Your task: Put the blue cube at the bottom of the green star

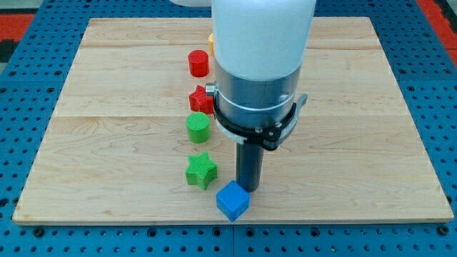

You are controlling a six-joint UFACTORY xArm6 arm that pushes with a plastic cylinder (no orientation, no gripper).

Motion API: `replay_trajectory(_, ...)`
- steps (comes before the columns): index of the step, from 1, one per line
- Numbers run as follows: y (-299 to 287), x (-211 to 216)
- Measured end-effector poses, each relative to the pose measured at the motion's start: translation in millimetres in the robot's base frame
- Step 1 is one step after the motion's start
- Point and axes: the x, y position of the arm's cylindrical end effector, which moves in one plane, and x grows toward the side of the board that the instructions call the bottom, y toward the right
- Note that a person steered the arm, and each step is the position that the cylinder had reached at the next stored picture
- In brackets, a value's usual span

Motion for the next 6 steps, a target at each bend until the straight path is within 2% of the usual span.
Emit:
replay_trajectory(2,57,4)
replay_trajectory(3,67,29)
replay_trajectory(6,-5,35)
